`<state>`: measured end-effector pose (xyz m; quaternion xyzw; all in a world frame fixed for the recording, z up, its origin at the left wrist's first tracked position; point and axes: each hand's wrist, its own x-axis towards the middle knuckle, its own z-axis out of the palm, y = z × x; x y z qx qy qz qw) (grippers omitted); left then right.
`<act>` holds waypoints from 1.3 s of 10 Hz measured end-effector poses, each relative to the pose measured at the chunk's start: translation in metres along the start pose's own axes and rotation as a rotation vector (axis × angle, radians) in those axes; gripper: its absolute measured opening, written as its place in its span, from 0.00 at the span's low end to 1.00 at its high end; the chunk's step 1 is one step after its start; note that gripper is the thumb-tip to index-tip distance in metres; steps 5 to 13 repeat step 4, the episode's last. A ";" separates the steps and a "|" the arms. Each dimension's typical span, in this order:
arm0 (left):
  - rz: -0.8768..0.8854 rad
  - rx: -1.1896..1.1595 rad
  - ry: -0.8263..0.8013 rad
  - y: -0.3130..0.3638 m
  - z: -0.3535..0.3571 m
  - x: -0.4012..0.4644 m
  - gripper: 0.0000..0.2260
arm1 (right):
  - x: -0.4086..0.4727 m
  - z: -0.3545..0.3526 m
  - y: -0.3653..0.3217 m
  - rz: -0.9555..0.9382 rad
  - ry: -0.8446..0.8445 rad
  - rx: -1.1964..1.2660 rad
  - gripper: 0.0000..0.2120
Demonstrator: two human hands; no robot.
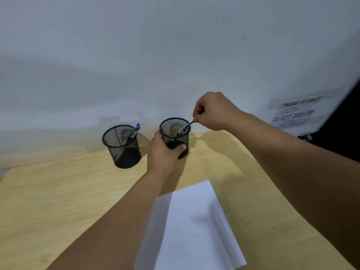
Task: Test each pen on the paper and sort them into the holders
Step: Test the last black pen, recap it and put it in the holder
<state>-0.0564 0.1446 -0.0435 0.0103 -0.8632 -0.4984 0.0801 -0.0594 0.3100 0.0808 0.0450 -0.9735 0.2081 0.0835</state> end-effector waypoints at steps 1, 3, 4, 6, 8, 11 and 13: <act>0.023 0.005 0.014 -0.002 0.001 0.002 0.29 | 0.007 0.008 -0.002 -0.015 -0.024 -0.014 0.05; 0.036 0.019 0.006 0.000 -0.003 0.000 0.27 | 0.010 0.016 0.000 -0.029 -0.078 0.068 0.11; 0.049 0.016 -0.017 0.004 -0.010 -0.005 0.28 | -0.002 0.019 0.005 0.016 -0.005 0.173 0.16; 0.049 0.016 -0.017 0.004 -0.010 -0.005 0.28 | -0.002 0.019 0.005 0.016 -0.005 0.173 0.16; 0.049 0.016 -0.017 0.004 -0.010 -0.005 0.28 | -0.002 0.019 0.005 0.016 -0.005 0.173 0.16; 0.049 0.016 -0.017 0.004 -0.010 -0.005 0.28 | -0.002 0.019 0.005 0.016 -0.005 0.173 0.16; 0.049 0.016 -0.017 0.004 -0.010 -0.005 0.28 | -0.002 0.019 0.005 0.016 -0.005 0.173 0.16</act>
